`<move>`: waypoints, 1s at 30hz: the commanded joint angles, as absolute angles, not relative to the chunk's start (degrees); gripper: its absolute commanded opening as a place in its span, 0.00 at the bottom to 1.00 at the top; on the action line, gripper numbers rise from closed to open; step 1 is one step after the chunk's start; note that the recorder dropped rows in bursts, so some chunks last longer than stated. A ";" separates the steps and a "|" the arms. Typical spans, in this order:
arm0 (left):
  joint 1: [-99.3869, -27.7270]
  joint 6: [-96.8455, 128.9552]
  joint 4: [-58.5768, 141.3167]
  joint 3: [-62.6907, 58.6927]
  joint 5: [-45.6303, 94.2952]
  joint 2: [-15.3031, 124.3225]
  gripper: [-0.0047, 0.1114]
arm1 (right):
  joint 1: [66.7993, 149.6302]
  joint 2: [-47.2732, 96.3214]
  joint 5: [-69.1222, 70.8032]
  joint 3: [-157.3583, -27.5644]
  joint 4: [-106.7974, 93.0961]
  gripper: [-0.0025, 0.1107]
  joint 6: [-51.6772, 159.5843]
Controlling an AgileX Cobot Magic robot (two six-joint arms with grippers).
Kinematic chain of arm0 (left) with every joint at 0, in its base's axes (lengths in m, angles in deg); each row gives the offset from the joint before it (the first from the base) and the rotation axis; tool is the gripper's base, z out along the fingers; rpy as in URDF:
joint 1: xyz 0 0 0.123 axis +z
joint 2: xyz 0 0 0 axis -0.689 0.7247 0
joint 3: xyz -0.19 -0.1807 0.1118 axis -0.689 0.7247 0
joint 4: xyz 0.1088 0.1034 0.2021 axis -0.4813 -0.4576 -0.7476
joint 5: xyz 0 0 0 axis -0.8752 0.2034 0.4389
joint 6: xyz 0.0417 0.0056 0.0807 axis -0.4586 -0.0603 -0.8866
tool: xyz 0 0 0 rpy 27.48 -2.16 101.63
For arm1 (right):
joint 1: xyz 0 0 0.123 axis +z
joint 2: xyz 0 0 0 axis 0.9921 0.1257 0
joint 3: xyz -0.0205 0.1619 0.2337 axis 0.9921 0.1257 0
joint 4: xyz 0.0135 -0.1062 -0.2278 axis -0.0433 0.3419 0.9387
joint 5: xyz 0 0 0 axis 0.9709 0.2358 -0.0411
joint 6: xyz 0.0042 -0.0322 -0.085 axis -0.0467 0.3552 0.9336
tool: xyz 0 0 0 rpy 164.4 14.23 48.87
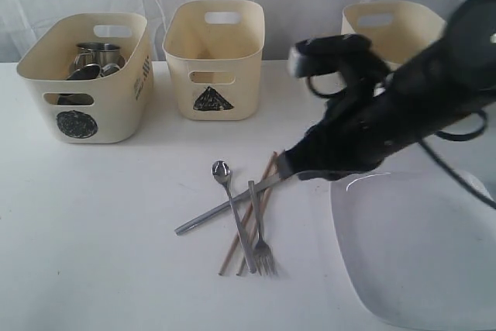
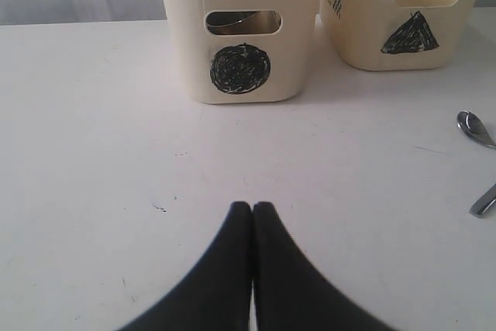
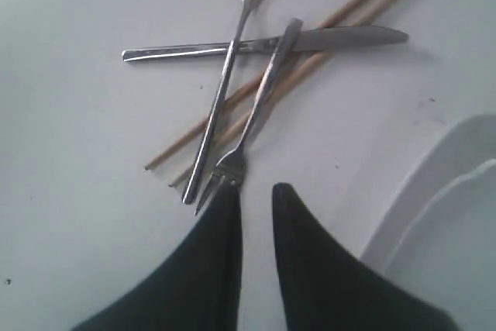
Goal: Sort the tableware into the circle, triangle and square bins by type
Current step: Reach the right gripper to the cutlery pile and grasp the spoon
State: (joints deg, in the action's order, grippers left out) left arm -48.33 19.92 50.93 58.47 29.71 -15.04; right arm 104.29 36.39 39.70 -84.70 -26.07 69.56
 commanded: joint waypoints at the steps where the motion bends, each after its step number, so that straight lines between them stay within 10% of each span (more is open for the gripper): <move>1: -48.30 20.15 51.08 58.69 29.91 -15.30 0.04 | 112.45 46.76 35.84 -91.16 -18.42 0.16 62.18; 30: -48.30 20.15 51.08 58.69 29.91 -15.30 0.04 | 116.10 67.36 36.02 -104.19 -12.15 0.37 55.63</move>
